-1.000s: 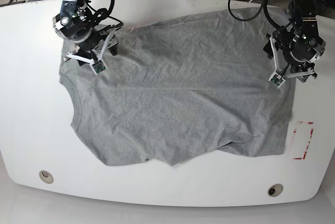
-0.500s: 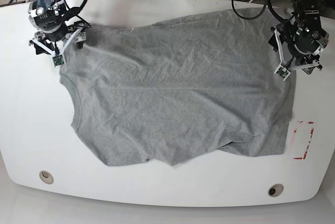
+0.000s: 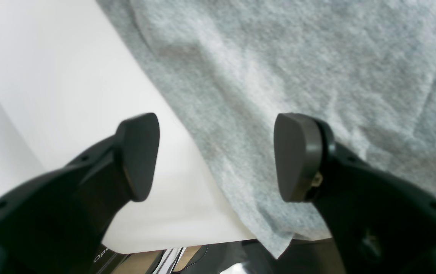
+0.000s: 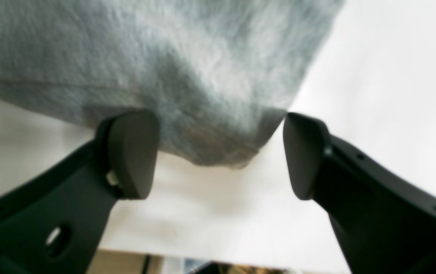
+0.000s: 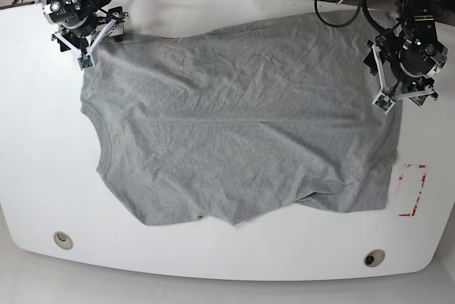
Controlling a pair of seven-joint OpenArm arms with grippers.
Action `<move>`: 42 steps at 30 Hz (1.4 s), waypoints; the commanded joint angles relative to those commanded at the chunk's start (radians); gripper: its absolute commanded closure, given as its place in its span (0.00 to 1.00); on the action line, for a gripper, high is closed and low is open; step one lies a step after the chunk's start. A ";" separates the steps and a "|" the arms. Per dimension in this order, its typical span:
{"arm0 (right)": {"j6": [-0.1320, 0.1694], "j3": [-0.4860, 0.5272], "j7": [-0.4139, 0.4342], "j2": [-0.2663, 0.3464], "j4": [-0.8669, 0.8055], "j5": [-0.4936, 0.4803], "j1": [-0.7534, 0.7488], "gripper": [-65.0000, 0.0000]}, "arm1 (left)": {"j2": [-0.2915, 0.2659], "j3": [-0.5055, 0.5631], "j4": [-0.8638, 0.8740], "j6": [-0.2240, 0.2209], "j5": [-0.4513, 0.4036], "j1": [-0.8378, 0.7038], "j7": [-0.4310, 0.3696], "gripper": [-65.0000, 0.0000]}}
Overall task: Layout the t-shirt on the table in an organized manner, then fold the t-shirt properly
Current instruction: 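Open both grippers and release the shirt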
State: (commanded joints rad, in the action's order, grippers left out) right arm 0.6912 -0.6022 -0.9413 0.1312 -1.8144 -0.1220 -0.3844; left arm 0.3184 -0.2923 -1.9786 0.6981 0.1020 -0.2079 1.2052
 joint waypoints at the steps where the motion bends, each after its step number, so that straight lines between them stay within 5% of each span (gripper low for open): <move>1: 0.000 0.000 0.000 0.000 0.017 0.000 0.005 0.25 | -0.002 0.000 0.000 0.000 0.002 0.005 -0.003 0.32; 7: 0.007 0.000 0.017 -0.002 0.058 0.002 0.020 0.33 | -0.005 -0.011 0.000 0.000 0.000 0.020 -0.104 0.34; 15: 0.007 0.006 0.015 -0.003 0.052 0.002 0.021 1.00 | -0.035 -0.077 0.002 0.000 0.000 0.026 -0.149 0.52; 22: 0.007 0.009 -0.029 -0.044 -0.092 0.003 0.015 0.99 | -0.040 -0.106 0.006 0.000 0.002 0.005 -0.292 0.52; 28: 0.007 0.087 -0.150 -0.051 -0.221 0.002 0.023 0.99 | -0.040 -0.104 0.006 0.000 0.002 -0.003 -0.295 0.52; 42: 0.007 0.269 -0.157 -0.081 -0.218 0.002 0.183 0.99 | -0.037 -0.103 0.008 0.000 0.000 -0.072 -0.295 0.52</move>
State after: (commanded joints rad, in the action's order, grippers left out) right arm 0.6981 -0.3337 -1.0978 0.0499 -2.0323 -0.1204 -0.2018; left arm 0.2816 -0.3951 -1.9709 0.6981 0.1020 -0.2800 0.9106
